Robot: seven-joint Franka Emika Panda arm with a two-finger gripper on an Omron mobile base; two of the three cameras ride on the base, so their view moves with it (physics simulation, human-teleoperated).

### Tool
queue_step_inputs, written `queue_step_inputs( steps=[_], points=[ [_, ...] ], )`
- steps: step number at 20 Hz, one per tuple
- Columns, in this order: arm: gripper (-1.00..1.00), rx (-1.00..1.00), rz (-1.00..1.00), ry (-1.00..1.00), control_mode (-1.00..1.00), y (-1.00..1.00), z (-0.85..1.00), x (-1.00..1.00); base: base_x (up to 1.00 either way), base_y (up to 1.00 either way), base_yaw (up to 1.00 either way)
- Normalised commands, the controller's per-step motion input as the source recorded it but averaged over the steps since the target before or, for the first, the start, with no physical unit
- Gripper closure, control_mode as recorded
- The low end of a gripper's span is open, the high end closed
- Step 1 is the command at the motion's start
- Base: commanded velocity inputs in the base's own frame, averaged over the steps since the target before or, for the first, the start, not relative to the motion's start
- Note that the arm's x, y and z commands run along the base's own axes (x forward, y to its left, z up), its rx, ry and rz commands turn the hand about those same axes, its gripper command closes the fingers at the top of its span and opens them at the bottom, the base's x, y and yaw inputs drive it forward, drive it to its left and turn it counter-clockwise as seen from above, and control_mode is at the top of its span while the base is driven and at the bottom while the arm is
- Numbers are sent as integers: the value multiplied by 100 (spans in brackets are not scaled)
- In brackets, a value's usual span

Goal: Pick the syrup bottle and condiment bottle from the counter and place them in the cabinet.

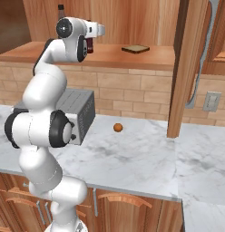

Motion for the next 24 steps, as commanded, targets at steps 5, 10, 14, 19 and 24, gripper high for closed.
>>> queue_step_inputs(
  steps=[5, 10, 14, 19, 24],
  points=[
    [-100, 0, 0, 0, -100, -4, 0, -4, 0, 0, 0],
    [-100, 0, 0, 0, -100, -13, 0, -18, 0, 0, 0],
    [-100, 0, 0, -1, -100, -24, 0, -39, 0, 0, 0],
    [-100, 0, 0, -1, -100, -26, 0, -52, 0, 0, 0],
    [-100, 2, 1, -6, -100, -30, -1, -73, 0, 0, 0]
  ],
)
